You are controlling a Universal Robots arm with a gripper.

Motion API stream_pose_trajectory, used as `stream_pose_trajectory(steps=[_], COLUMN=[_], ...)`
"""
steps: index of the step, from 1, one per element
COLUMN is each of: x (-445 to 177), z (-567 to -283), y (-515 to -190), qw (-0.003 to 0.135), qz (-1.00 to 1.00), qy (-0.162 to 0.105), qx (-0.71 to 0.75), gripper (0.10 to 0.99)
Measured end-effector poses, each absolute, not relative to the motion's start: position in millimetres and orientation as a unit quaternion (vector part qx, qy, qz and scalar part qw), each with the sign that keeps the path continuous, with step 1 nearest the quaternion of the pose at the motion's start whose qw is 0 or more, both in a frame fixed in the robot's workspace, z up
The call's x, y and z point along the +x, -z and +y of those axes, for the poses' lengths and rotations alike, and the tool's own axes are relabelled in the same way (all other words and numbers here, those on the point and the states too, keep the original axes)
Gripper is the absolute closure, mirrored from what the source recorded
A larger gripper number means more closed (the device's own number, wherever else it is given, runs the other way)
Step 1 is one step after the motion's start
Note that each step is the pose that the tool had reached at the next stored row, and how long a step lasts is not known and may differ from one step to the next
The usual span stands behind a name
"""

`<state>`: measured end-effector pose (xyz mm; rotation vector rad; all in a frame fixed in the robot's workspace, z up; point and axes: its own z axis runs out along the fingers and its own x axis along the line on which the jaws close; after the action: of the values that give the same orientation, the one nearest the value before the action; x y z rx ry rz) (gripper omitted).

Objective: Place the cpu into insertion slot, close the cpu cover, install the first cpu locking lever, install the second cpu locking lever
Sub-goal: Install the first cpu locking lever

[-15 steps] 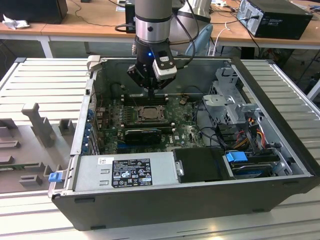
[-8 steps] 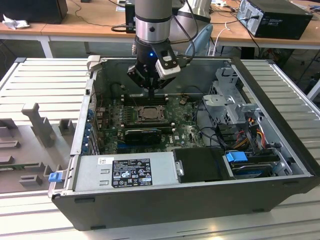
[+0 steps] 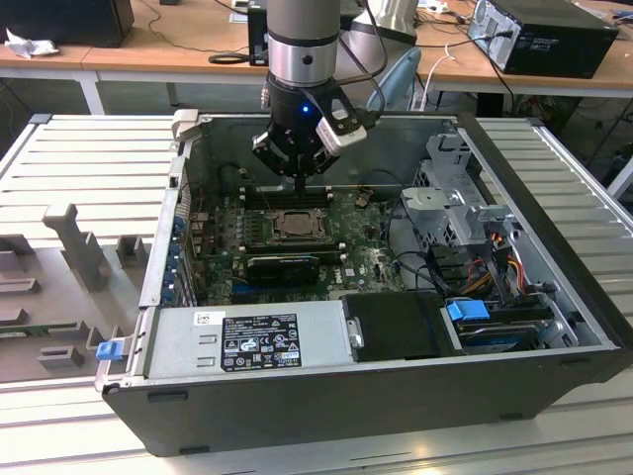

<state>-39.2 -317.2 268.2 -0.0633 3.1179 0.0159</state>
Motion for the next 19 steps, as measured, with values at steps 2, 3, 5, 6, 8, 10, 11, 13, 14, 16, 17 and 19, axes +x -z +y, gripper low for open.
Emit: stream_pose_trajectory(steps=[2,3,5,6,8,10,11,13,14,16,17,19], x=[-39.0,-38.7,-38.6,-38.6,-37.5,-37.1,-36.9,-36.2,-36.2,-36.6,-37.1,-42.2], z=[-317.2,-317.3,-317.5,-317.5,-317.6,-317.6,-317.6,-317.6,-317.6,-317.7,-317.7,-317.7], y=[-268.2,-268.2,-268.2,-268.2,-268.2,-268.3,-268.3,-268.3,-268.2,-268.3,-268.2,-268.0], qw=[0.012,0.012,0.012,0.012,0.012,0.011,0.011,0.011,0.011,0.011,0.012,0.012], qz=[1.0,1.0,1.0,1.0,0.999,0.999,0.999,0.999,0.999,0.999,0.999,0.999], qy=[-0.006,-0.006,-0.006,-0.007,-0.007,-0.007,-0.007,-0.007,-0.007,-0.008,-0.009,-0.013], qx=[-0.024,-0.025,-0.027,-0.027,-0.029,-0.032,-0.036,-0.039,-0.039,-0.04,-0.041,-0.041], gripper=[0.98,0.98,0.98,0.98,0.98,0.98,0.98,0.98,0.98,0.98,0.98,0.98])
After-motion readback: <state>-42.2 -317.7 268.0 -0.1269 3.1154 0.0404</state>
